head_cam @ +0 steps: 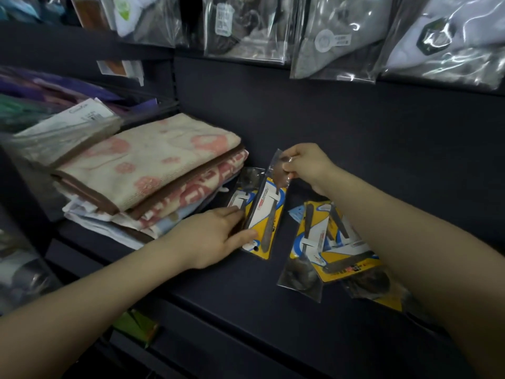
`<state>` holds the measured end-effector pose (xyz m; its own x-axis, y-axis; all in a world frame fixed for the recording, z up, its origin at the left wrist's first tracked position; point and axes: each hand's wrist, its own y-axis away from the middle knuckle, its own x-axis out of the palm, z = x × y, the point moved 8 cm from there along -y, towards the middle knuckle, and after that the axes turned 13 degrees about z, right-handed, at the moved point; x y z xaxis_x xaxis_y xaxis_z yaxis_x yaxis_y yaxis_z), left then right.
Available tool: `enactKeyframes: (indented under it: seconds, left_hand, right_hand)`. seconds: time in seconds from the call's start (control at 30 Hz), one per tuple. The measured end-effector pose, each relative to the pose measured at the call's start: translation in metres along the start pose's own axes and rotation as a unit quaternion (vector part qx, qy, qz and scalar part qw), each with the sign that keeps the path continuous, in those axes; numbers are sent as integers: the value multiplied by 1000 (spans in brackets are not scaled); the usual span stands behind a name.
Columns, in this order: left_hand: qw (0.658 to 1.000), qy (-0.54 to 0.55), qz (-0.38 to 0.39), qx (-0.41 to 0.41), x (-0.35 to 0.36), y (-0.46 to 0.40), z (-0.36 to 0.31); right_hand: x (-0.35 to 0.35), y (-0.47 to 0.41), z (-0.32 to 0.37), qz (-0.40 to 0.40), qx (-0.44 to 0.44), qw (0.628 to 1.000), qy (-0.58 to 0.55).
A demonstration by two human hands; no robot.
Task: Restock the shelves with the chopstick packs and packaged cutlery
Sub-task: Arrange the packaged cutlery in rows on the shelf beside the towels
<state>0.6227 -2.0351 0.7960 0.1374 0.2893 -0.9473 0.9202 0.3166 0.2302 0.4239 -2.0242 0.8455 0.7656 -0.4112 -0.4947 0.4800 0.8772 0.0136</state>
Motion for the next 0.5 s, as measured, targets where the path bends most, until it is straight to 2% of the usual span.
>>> enactKeyframes:
  seconds: [0.17, 0.3, 0.43, 0.5]
  left_hand:
    - [997, 48, 54, 17, -2, -13, 14]
    - [998, 26, 27, 48, 0, -10, 14]
    - [997, -43, 21, 63, 5, -12, 7]
    - [997, -44, 29, 58, 5, -16, 9]
  right_hand:
    - [11, -21, 3, -38, 1, 985, 169]
    - [13, -26, 5, -61, 0, 975, 214]
    - [14, -16, 6, -27, 7, 921, 388]
    - [7, -2, 8, 12, 5, 902, 431]
